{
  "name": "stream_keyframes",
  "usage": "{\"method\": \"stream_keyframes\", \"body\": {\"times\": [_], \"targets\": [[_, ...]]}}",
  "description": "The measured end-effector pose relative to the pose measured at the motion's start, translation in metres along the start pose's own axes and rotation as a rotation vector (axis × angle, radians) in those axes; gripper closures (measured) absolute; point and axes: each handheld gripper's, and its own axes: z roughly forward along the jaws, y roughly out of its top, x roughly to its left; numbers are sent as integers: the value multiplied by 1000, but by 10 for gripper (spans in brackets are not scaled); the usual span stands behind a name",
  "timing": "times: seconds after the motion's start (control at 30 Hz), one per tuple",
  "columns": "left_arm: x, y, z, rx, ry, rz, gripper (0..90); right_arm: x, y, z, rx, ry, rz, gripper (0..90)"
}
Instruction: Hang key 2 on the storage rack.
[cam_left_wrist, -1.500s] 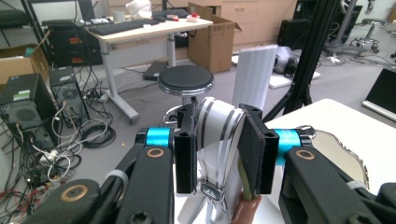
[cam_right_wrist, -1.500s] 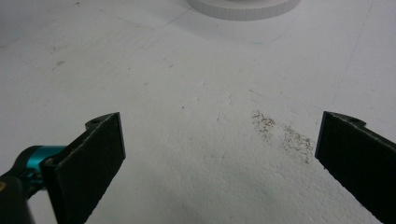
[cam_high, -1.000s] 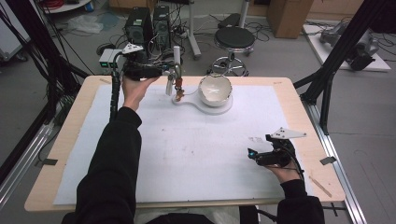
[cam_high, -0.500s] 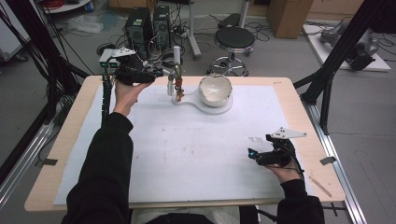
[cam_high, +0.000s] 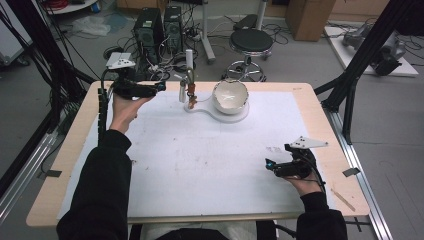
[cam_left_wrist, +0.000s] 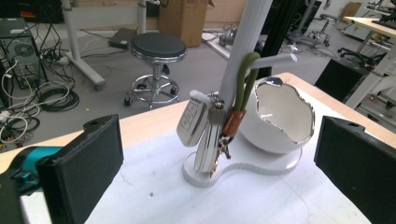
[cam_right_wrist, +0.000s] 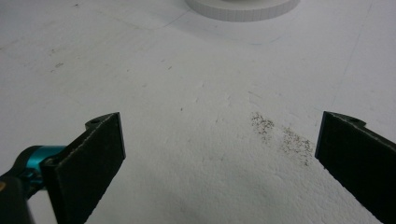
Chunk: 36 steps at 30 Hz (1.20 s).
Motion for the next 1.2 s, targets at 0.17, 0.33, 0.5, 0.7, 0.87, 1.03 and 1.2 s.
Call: {"method": "stream_keyframes", "body": {"times": [0.17, 0.33, 0.5, 0.7, 0.87, 1.03, 1.2], "targets": [[-1, -10, -9, 1, 1, 5, 17, -1, 0, 0, -4, 2, 0, 7], [0, -24, -18, 13, -7, 4, 17, -2, 0, -1, -5, 0, 1, 7], [3, -35, -28, 15, -2, -2, 17, -1, 0, -1, -5, 0, 1, 7], [5, -46, -38, 23, 5, -2, 17, -1, 0, -1, 0, -1, 4, 7], [5, -55, -44, 41, 3, -4, 17, -2, 0, -1, -3, -4, 1, 7], [4, -69, -50, 62, 1, -3, 17, -1, 0, 0, 4, -3, 0, 7], [2, -82, -57, 65, -12, -3, 17, -1, 0, 0, 4, -5, -1, 8]]}}
